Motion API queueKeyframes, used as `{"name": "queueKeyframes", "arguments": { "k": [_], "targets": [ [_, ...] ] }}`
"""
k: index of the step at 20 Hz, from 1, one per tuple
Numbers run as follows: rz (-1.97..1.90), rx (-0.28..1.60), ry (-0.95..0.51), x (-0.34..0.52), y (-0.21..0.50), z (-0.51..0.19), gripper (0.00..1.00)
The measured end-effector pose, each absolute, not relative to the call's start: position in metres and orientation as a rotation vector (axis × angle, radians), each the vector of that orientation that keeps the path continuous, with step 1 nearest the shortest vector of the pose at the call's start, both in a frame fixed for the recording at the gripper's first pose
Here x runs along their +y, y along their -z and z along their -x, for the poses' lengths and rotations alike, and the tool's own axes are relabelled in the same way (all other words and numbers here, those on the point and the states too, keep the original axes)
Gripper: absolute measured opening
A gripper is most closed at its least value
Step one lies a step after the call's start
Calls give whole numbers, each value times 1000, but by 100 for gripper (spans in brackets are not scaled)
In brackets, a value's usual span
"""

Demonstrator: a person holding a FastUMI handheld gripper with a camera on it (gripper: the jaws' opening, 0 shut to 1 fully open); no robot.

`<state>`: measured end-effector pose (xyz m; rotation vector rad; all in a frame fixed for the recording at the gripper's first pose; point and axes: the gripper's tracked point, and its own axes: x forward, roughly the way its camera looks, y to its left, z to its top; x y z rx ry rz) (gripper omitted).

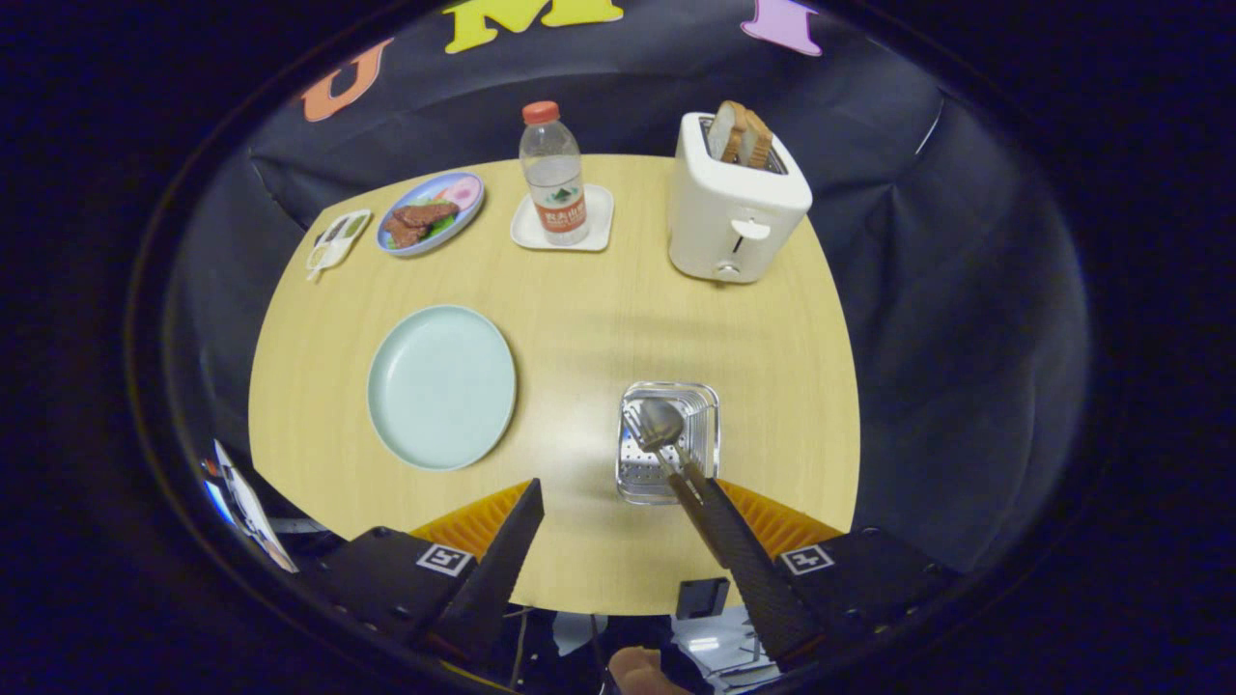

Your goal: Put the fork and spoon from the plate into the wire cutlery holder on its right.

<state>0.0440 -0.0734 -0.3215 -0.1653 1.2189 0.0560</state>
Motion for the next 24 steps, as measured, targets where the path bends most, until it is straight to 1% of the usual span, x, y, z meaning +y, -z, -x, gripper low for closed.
{"name": "queueKeyframes", "arguments": {
  "k": [8, 14, 24],
  "targets": [
    [128, 918, -106, -4, 266, -24, 98],
    [108, 666, -154, 25, 210, -13, 98],
    [64, 221, -118, 22, 94, 17, 98]
  ]
}}
